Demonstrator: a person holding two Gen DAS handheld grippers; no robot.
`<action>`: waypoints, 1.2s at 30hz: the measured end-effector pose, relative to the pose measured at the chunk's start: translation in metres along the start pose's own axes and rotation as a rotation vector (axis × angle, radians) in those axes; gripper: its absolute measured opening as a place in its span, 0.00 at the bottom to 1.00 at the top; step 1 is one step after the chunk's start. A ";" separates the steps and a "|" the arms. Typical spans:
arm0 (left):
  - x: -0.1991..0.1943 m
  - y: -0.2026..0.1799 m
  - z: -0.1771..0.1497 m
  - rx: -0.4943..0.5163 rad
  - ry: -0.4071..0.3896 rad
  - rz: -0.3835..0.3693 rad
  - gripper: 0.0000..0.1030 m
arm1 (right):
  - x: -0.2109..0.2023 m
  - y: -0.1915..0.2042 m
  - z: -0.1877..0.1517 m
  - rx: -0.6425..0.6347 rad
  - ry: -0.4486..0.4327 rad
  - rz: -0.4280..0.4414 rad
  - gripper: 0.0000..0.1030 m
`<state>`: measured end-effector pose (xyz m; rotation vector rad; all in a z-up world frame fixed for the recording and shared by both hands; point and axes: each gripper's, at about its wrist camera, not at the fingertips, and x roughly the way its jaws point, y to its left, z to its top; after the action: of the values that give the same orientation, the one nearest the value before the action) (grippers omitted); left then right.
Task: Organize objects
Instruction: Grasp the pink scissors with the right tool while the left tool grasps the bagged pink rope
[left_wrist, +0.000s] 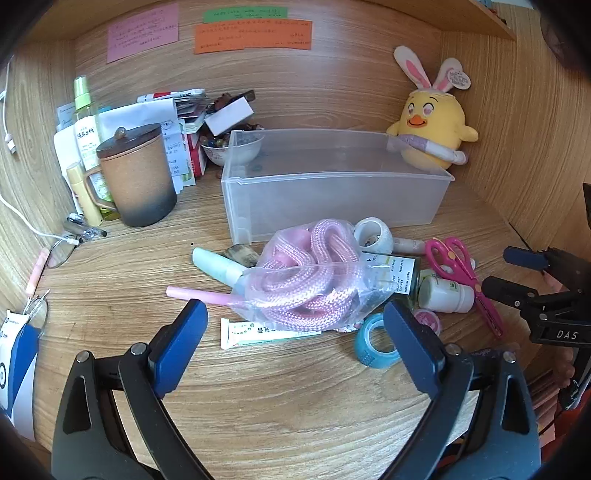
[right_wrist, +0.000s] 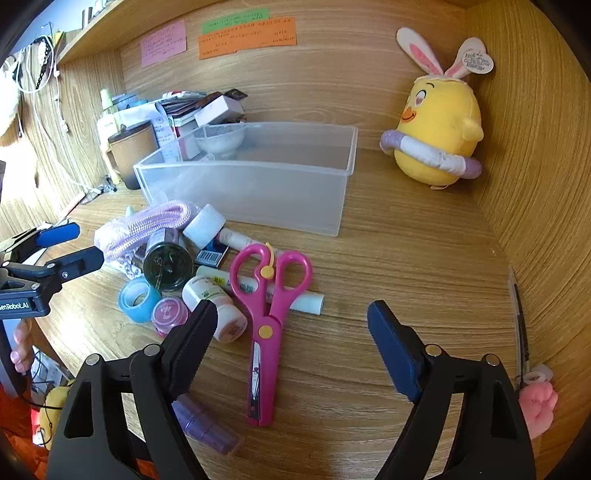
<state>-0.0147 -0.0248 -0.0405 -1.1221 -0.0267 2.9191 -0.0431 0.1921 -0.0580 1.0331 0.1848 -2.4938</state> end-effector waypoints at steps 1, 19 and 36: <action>0.004 -0.001 0.002 0.009 0.009 0.005 0.95 | 0.003 -0.001 -0.001 0.002 0.012 0.008 0.68; 0.054 0.003 0.024 0.029 0.163 -0.108 0.95 | 0.029 -0.008 0.003 0.013 0.094 0.074 0.28; 0.052 0.020 0.033 0.047 0.247 -0.171 0.70 | 0.031 -0.024 0.006 0.021 0.098 0.052 0.19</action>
<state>-0.0755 -0.0446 -0.0507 -1.3886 -0.0477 2.6016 -0.0774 0.2016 -0.0761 1.1548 0.1587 -2.4053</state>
